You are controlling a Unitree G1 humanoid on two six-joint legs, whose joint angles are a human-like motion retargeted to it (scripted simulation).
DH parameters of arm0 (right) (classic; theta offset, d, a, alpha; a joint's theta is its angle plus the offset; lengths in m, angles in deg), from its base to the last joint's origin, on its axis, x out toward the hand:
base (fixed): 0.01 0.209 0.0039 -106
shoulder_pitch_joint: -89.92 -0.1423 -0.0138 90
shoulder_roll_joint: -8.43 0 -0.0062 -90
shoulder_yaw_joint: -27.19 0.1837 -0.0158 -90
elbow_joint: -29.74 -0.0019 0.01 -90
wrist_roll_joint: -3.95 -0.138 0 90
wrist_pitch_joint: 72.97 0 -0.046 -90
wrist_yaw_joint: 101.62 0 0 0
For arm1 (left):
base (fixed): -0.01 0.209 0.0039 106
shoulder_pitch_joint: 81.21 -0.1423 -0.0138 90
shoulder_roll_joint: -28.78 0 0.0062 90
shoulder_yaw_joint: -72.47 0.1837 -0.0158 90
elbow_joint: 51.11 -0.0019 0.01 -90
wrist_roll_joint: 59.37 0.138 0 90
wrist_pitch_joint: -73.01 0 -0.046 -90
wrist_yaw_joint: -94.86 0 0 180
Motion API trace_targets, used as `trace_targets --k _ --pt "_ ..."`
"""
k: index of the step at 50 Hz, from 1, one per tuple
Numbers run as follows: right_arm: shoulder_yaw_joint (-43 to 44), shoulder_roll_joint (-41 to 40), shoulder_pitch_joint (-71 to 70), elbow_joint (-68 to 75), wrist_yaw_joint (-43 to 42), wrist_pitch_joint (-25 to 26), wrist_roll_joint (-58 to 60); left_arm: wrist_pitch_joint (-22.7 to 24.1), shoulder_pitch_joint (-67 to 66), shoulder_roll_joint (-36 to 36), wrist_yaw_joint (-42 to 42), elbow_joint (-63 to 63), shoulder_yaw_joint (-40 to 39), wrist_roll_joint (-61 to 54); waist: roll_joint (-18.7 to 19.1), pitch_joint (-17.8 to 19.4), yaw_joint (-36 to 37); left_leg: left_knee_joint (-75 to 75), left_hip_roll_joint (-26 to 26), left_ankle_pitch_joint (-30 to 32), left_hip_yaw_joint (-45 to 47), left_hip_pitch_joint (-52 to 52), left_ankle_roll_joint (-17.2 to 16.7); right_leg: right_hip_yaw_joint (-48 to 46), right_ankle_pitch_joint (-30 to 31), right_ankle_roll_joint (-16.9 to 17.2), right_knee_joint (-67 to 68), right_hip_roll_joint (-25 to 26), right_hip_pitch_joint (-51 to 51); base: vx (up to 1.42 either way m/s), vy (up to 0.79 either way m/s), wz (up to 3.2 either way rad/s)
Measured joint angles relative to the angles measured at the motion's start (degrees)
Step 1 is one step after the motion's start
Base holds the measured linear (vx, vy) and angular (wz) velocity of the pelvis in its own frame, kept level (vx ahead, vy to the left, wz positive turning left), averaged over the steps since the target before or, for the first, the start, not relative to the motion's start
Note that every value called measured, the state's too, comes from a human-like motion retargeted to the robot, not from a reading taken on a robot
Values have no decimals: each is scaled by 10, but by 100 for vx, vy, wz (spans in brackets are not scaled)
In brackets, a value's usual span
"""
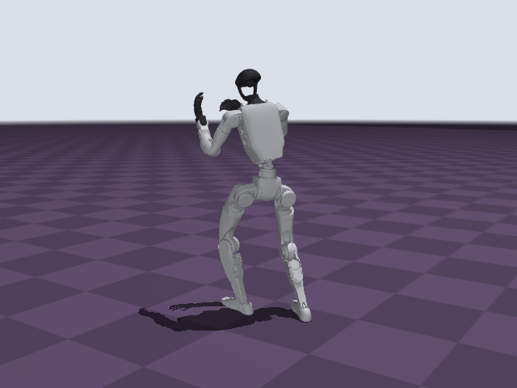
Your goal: Dance
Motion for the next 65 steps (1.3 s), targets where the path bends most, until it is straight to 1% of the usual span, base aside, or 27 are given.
trace_targets --k 2,3,5,8,11,13,15,17,20,22,24,26,29,30,32,35,38,40,42,44,47,48,51,53,55,58,65 --pt "1 44 32 6 27 1 5 -10 -36 2 9 -10 -17 4 15 12 -2 30 28 5 -6 -14 -8 -3 3 -7 -9 22 4 -13 -16 -16" --pt "5 72 56 9 41 2 6 -15 -58 -1 14 -16 -26 5 33 15 -1 47 51 5 -13 -22 -13 -5 14 -13 -30 44 12 -10 -16 -22" --pt "14 116 104 27 50 6 15 -25 -107 -3 15 -31 -44 12 46 33 -10 80 75 2 -20 -30 -17 -6 12 -19 -20 61 12 -10 -17 -19" --pt "82 195 241 65 43 -4 30 -38 -211 -25 33 -56 -70 -8 89 44 -20 98 117 -11 -38 -29 -25 -12 34 -31 -70 109 40 -2 -16 -21" --pt "195 224 408 136 4 -10 44 -58 -328 -57 71 -87 -79 -57 115 55 -39 91 141 -19 -45 -16 -32 -18 45 -39 -100 138 61 0 -18 -10" --pt "277 215 522 196 -18 -11 45 -77 -404 -85 111 -108 -69 -106 125 58 -51 75 149 -18 -44 -2 -36 -21 52 -44 -119 150 75 2 -18 -1" --pt "346 184 622 262 -29 -9 37 -102 -467 -118 155 -128 -46 -163 131 59 -59 55 152 -12 -40 16 -40 -25 59 -48 -139 158 90 3 -18 2" --pt "382 137 691 330 -29 -3 20 -131 -508 -156 199 -146 -15 -231 135 59 -63 36 153 -3 -37 34 -43 -26 68 -51 -162 164 108 3 -17 3" --pt "379 64 747 412 -19 14 -13 -164 -527 -210 237 -153 26 -323 137 61 -66 30 160 5 -40 51 -48 -26 75 -56 -182 173 130 2 -15 0" --pt "353 24 761 444 -14 21 -31 -171 -513 -233 246 -137 45 -376 139 60 -65 33 165 9 -43 56 -48 -25 78 -60 -193 178 141 0 -11 0" --pt "317 -5 763 452 -11 24 -35 -161 -483 -245 245 -104 55 -412 142 60 -62 46 174 11 -49 59 -47 -23 79 -64 -196 184 150 -3 -8 1" --pt "277 -18 749 439 -15 19 -27 -132 -436 -244 229 -57 54 -434 145 59 -57 64 182 12 -56 59 -45 -19 81 -68 -199 190 159 -4 -5 1" --pt "218 -13 693 376 -49 0 2 -56 -333 -216 169 24 26 -422 148 59 -46 113 196 10 -75 51 -39 -10 83 -76 -194 202 168 -7 -2 -8" --pt "199 -8 661 343 -69 -7 15 -24 -288 -199 134 51 12 -402 148 62 -43 135 200 8 -82 44 -37 -7 84 -79 -192 206 170 -9 0 -15" --pt "173 8 592 268 -113 -23 34 24 -208 -163 61 86 -12 -335 148 64 -39 175 204 10 -96 27 -34 1 84 -85 -179 214 173 -9 0 -19" --pt "156 28 481 142 -176 -48 58 57 -109 -110 -33 114 -26 -219 150 66 -37 204 193 9 -118 0 -39 12 81 -89 -162 219 174 -5 1 -16" --pt "155 40 373 24 -214 -55 78 45 -42 -67 -85 110 -2 -118 141 64 -39 177 159 13 -119 -20 -46 12 84 -88 -167 209 171 2 1 3" --pt "152 48 325 -35 -213 -54 86 31 -27 -51 -74 92 30 -92 130 58 -43 131 127 20 -113 -24 -49 9 86 -85 -176 195 169 11 3 23" --pt "144 53 308 -69 -190 -49 91 10 -45 -50 -23 65 68 -102 118 49 -50 76 95 28 -106 -19 -50 5 83 -83 -181 181 166 17 4 31" --pt "132 56 312 -77 -152 -39 95 -23 -83 -60 47 34 110 -128 107 41 -57 27 67 35 -100 -10 -46 3 76 -80 -179 168 162 22 5 31" --pt "110 53 342 -51 -88 -18 107 -88 -156 -86 146 -21 171 -162 95 38 -66 -16 40 34 -98 2 -38 2 59 -77 -167 158 157 27 6 25" --pt "104 49 359 -31 -64 -11 112 -111 -183 -98 184 -48 188 -173 87 31 -68 -45 22 41 -93 13 -32 2 54 -75 -166 148 156 29 6 20" --pt "89 32 407 35 -22 11 126 -163 -251 -128 236 -104 222 -188 77 36 -70 -41 7 29 -101 18 -19 2 34 -73 -137 139 154 28 6 12" --pt "83 15 438 103 -2 13 137 -184 -290 -145 272 -146 230 -200 62 23 -65 -82 -24 36 -99 38 -8 3 25 -68 -127 119 153 32 6 7" --pt "82 3 467 150 5 22 144 -190 -319 -158 280 -168 226 -207 54 24 -61 -76 -38 26 -107 42 2 2 15 -65 -104 107 153 27 6 12" --pt "81 -8 498 209 10 28 151 -184 -348 -164 280 -184 210 -213 44 20 -51 -65 -59 7 -117 44 19 4 3 -58 -73 92 153 26 8 16" --pt "66 -3 514 267 34 30 159 -144 -364 -155 246 -184 157 -199 9 5 -34 -64 -120 -21 -125 62 60 15 3 -29 13 42 144 23 12 17"
